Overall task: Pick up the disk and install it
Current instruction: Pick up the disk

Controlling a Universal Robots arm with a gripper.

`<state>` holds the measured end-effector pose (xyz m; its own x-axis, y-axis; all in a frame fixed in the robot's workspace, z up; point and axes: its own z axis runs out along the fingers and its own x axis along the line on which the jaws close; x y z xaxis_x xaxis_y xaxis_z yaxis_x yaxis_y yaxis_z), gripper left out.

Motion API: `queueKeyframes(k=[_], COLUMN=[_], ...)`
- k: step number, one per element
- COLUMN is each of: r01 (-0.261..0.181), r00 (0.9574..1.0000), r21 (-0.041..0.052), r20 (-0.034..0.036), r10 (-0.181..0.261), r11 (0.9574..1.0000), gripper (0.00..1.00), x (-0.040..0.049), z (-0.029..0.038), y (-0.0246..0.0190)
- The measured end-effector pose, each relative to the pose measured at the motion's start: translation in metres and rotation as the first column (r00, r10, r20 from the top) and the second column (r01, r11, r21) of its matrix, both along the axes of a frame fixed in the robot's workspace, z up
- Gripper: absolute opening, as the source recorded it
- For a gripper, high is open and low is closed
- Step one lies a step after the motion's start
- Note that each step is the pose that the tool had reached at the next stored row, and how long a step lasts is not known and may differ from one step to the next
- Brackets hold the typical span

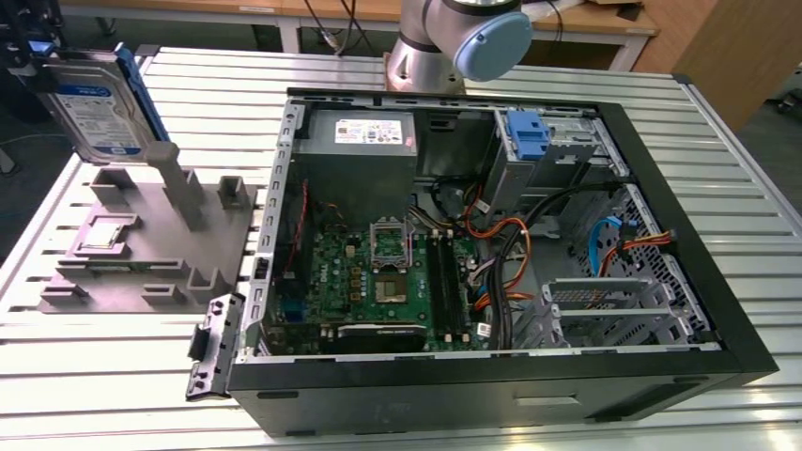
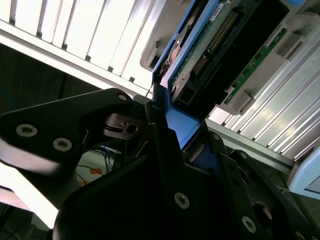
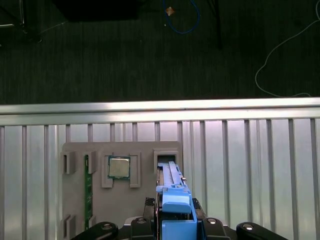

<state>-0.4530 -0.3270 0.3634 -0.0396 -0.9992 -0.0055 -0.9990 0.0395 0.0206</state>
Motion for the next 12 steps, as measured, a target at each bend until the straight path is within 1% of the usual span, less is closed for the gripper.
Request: queueKeyframes(k=[12], r01=[0.000], r00=[1.0000], r21=[0.0001], r20=[0.0003], r10=[0.000], r11=[1.0000], gripper=[0.36], x=[0.0000], z=[0.0053], y=[0.0000])
